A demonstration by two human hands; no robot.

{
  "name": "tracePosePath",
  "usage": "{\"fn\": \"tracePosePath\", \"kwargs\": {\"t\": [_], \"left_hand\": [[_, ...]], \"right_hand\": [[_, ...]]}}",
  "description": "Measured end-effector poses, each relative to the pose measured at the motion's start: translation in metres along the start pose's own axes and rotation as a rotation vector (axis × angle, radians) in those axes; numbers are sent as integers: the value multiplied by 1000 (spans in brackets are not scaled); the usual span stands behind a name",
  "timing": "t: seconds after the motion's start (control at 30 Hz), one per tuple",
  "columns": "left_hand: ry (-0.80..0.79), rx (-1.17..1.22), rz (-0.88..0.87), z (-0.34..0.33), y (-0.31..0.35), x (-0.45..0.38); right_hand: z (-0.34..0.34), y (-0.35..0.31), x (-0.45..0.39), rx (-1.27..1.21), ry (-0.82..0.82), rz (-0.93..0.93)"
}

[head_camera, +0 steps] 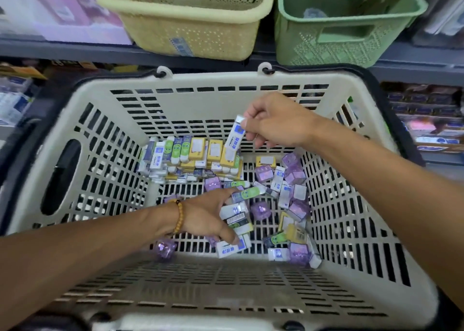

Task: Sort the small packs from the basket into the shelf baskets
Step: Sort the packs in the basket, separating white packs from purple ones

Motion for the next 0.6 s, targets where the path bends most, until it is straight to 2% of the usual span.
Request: {"fn": "tracePosePath", "kwargs": {"t": [0.17,0.3,0.47,0.57,0.6], "left_hand": [[148,70,-9,43,-16,47],[275,184,-12,69,-26,74],[285,338,-36,78,-22,83],[291,342,-54,78,-15,78],[291,348,-55,78,-14,76]], "right_hand": [[-27,0,-13,-90,-57,-86],[-47,-3,-33,-66,-66,-165],[-69,-11,-43,-113,-46,-226],[-62,-16,-29,-227,36,-162],[-58,-20,-22,-270,9,-116]]}}
Point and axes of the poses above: each hand's wrist, its own x-axis away from the middle knuckle, its own z-axis out of the back of the hand, y = z × x, the point moved 4 cm from there along -x, towards the middle knuckle, and after that the axes turned 10 degrees about x, right-handed, at the moved point
